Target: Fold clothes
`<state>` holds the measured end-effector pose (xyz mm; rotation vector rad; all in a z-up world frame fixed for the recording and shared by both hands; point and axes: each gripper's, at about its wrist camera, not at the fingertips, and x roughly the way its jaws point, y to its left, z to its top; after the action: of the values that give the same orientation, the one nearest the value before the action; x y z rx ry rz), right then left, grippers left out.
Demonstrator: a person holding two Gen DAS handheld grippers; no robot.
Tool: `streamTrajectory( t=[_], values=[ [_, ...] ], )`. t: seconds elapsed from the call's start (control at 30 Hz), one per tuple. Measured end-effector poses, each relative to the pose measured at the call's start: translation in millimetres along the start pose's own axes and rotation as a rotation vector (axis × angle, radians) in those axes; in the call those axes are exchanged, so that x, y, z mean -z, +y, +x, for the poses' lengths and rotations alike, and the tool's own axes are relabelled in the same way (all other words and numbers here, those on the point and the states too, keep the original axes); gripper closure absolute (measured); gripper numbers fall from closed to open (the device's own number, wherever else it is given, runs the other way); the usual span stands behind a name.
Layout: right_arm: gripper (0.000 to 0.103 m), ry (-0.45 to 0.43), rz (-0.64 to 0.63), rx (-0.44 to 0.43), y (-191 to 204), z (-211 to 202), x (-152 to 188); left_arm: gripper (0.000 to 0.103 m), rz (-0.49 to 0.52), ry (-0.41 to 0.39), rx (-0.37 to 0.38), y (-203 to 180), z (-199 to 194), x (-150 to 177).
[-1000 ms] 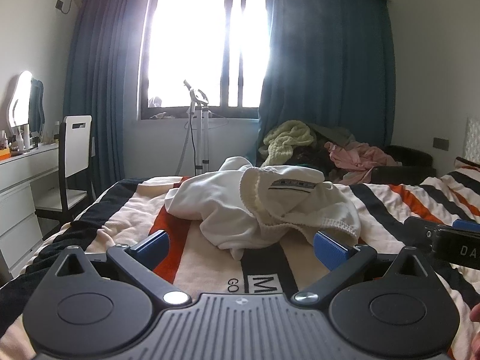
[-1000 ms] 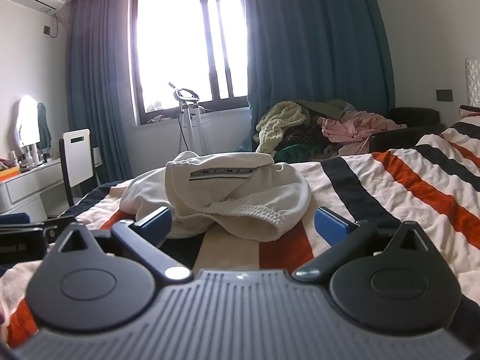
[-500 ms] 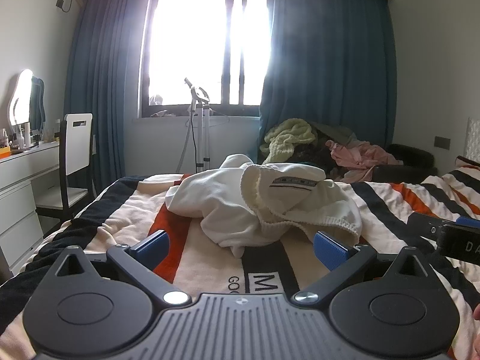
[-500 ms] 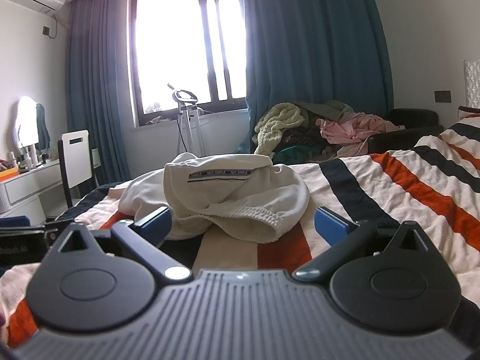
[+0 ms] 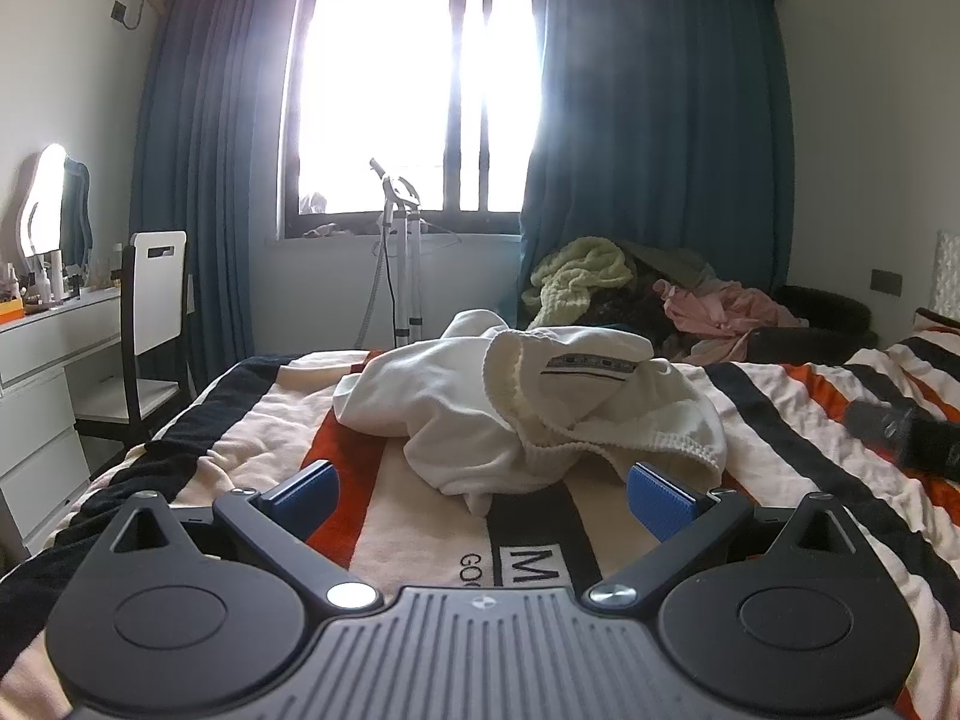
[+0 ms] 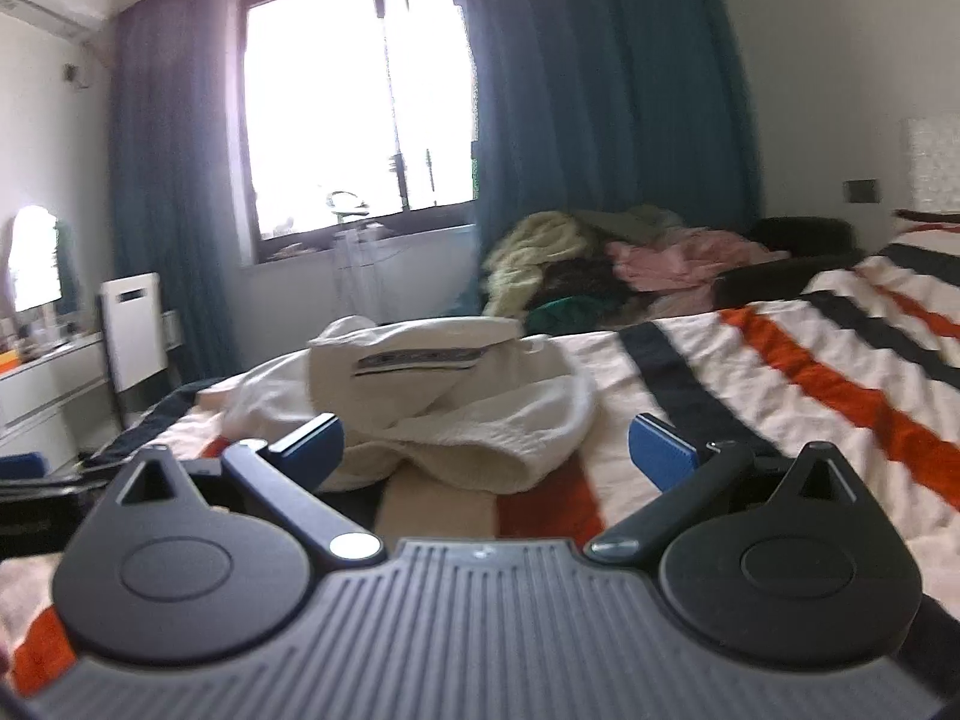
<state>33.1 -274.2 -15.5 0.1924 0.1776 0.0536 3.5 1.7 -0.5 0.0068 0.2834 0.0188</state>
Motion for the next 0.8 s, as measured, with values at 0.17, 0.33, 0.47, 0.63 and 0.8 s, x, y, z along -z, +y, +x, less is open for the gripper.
streamTrajectory(
  t=[0.17, 0.33, 0.47, 0.63, 0.8],
  values=[
    [0.0, -0.078, 0.159, 0.025, -17.2, -8.9, -7.1, 0.0, 0.031, -0.026, -0.019, 2.3, 6.7, -10.9],
    [0.001, -0.09, 0.208, -0.026, -26.4, 20.1, -12.5, 0.0, 0.06, -0.058, -0.049, 9.0, 16.3, -40.5],
    [0.008, 0.049, 0.207, 0.005, -33.2, 80.3, 6.6, 0.0, 0.075, -0.071, -0.076, 16.2, 32.3, -55.3],
    [0.036, 0.223, 0.204, 0.043, -41.8, 155.6, 30.5, 0.0, 0.043, -0.029, -0.057, 30.1, 59.4, -40.6],
    [0.063, 0.292, 0.184, 0.044, -41.4, 214.5, 52.6, 0.0, -0.015, -0.03, -0.086, 43.7, 71.3, -30.7]
  ],
)
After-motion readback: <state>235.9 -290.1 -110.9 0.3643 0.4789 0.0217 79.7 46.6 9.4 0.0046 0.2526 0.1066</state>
